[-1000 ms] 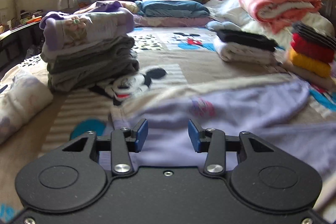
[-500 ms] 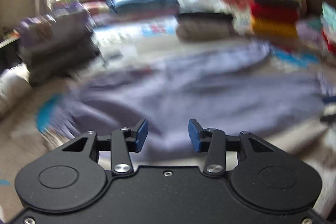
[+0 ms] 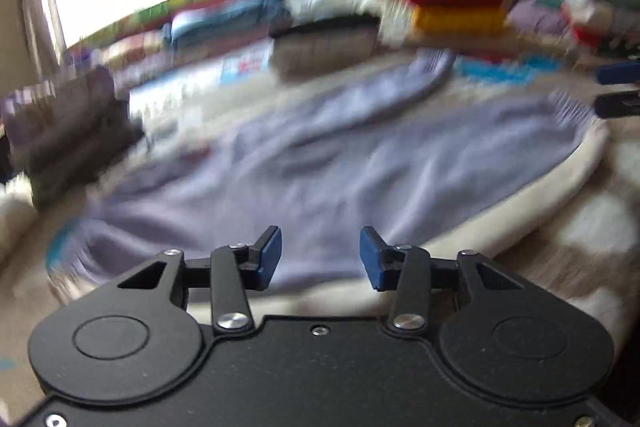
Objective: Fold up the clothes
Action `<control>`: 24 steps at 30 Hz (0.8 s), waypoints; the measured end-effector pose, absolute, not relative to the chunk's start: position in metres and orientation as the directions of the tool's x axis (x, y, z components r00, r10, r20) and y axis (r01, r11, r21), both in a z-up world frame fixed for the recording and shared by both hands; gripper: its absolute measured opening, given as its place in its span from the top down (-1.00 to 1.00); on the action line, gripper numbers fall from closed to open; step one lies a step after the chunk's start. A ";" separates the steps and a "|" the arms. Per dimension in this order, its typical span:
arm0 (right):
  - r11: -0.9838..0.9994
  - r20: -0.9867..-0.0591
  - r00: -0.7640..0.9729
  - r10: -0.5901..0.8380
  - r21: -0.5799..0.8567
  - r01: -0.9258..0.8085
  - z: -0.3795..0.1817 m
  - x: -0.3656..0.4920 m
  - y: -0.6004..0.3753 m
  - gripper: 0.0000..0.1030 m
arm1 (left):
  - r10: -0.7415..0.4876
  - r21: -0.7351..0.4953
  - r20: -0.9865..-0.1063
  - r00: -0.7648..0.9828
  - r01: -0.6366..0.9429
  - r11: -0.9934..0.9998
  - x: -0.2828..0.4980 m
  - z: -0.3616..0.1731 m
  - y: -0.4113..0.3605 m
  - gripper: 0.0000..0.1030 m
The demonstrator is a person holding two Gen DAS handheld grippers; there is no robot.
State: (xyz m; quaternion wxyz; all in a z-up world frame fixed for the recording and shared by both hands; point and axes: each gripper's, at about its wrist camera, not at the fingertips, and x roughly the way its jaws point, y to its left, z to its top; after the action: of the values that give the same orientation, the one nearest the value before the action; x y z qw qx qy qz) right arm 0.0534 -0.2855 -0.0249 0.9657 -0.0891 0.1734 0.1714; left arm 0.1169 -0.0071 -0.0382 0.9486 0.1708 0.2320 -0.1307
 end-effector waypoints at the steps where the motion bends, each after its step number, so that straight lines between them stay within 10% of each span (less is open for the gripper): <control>1: 0.921 -0.346 0.889 0.299 -0.138 -0.364 -0.017 0.050 -0.288 -0.09 | -0.144 0.312 -0.469 0.871 0.316 0.896 0.114 -0.032 -0.003 0.03; 9: 0.676 -0.431 0.849 0.305 -0.530 -0.512 -0.003 0.036 -0.288 -0.11 | 0.072 0.762 -0.417 0.906 0.305 0.571 0.100 -0.044 0.044 -0.23; 16: 0.403 -0.586 0.777 0.229 -0.670 -0.624 -0.052 0.040 -0.269 -0.09 | 0.161 0.886 -0.384 0.909 0.314 0.341 0.102 -0.079 0.089 -0.23; 24: 0.367 -0.558 0.807 0.196 -0.721 -0.588 -0.078 0.050 -0.263 -0.09 | 0.122 0.927 -0.324 0.938 0.290 0.237 0.106 -0.103 0.120 -0.21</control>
State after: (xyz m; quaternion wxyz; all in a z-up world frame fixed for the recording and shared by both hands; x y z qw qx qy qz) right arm 0.0501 -0.2628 -0.0780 0.8039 -0.5070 0.1931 0.2438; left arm 0.1064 0.1200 -0.1030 0.7683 0.6154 0.1674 -0.0546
